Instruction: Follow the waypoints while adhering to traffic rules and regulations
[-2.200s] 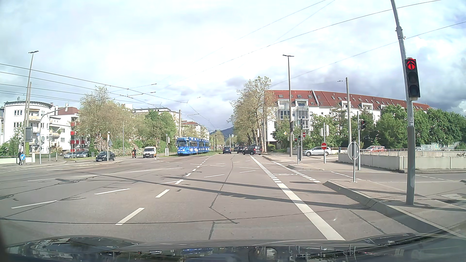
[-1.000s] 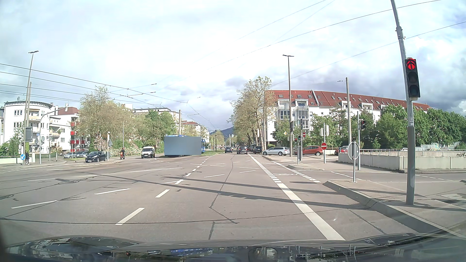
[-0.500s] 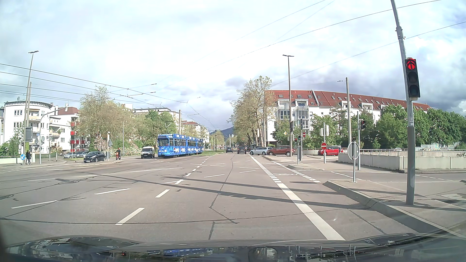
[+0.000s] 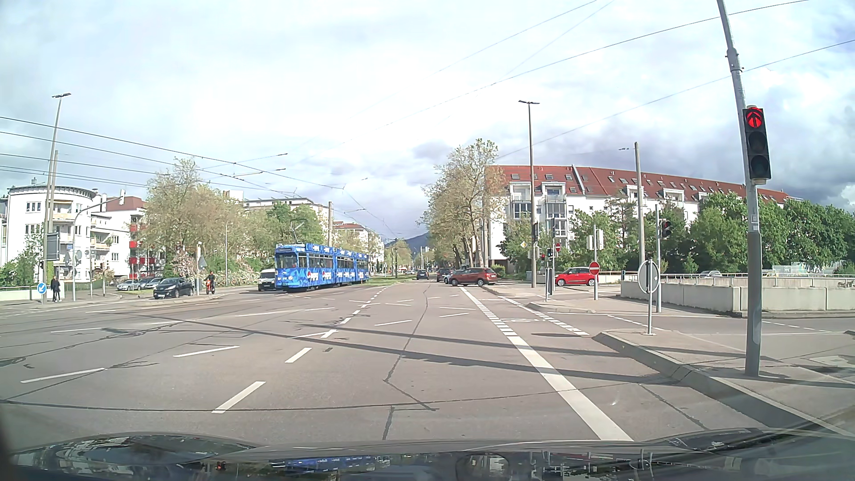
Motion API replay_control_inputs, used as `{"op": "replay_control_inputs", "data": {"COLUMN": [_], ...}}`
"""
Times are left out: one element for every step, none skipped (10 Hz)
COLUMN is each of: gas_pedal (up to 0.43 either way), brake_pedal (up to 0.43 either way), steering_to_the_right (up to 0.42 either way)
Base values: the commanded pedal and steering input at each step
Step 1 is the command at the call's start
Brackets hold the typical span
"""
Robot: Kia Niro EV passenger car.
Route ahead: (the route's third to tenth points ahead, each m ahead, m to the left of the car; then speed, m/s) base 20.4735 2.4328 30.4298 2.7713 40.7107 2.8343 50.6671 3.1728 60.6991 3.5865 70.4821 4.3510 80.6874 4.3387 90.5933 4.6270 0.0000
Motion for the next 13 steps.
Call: {"op": "replay_control_inputs", "data": {"gas_pedal": [0.0, 0.0, 0.0, 0.0, 0.0, 0.0, 0.0, 0.0, 0.0, 0.0, 0.0, 0.0, 0.0], "brake_pedal": [0.152, 0.152, 0.146, 0.152, 0.152, 0.152, 0.152, 0.152, 0.152, 0.152, 0.152, 0.152, 0.146], "steering_to_the_right": [-0.003, -0.003, -0.003, -0.003, -0.003, -0.003, -0.003, -0.003, -0.003, -0.003, -0.003, -0.003, -0.003]}}
